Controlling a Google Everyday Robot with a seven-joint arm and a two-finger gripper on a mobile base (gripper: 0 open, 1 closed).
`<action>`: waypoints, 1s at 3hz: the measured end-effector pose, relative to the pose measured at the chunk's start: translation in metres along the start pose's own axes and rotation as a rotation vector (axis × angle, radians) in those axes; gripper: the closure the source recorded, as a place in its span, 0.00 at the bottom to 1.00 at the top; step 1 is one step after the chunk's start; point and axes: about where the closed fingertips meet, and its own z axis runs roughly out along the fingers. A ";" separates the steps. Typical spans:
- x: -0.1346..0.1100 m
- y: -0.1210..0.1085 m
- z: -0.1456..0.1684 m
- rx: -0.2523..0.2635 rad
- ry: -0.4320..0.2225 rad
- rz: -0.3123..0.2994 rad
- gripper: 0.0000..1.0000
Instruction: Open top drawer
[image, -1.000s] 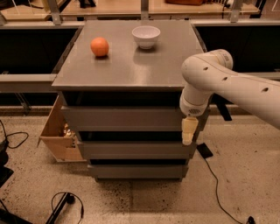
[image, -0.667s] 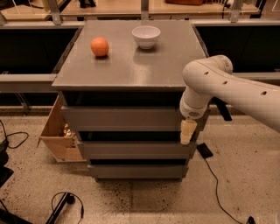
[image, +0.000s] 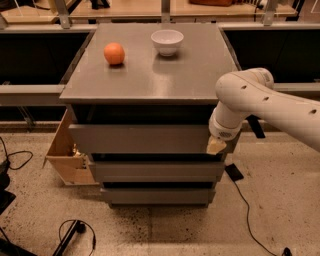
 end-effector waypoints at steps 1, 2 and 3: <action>-0.001 -0.001 -0.008 0.000 0.000 0.000 0.86; -0.002 -0.003 -0.016 0.000 0.000 0.000 1.00; -0.003 -0.005 -0.024 0.000 0.000 0.000 1.00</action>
Offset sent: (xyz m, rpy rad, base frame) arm -0.1329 -0.0708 0.0144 -0.0978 0.1943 -0.2023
